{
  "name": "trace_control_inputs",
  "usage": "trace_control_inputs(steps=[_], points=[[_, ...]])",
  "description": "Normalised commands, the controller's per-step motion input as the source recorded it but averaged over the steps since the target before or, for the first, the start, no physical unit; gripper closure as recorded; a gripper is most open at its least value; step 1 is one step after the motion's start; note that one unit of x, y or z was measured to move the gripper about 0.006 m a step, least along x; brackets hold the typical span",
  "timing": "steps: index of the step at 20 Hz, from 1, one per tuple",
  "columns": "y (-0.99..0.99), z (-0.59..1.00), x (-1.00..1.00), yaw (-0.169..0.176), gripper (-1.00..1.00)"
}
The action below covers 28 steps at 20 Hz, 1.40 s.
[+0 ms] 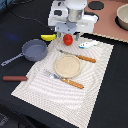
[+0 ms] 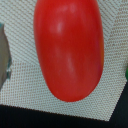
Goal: Interact with the objects in diverse but meaningful ways.
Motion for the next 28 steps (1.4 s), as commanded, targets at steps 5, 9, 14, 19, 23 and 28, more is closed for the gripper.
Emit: trace_control_inputs(steps=[5, 9, 14, 19, 23, 28], points=[[0.07, -0.21, -0.18, 0.0, -1.0], [0.04, -0.26, -0.23, 0.0, -1.0], [0.01, -0.3, -0.32, 0.0, -1.0], [0.01, -0.31, -0.34, 0.0, -1.0], [0.0, -0.3, -0.32, 0.0, -1.0], [0.03, -0.04, -0.17, 0.0, 1.0]])
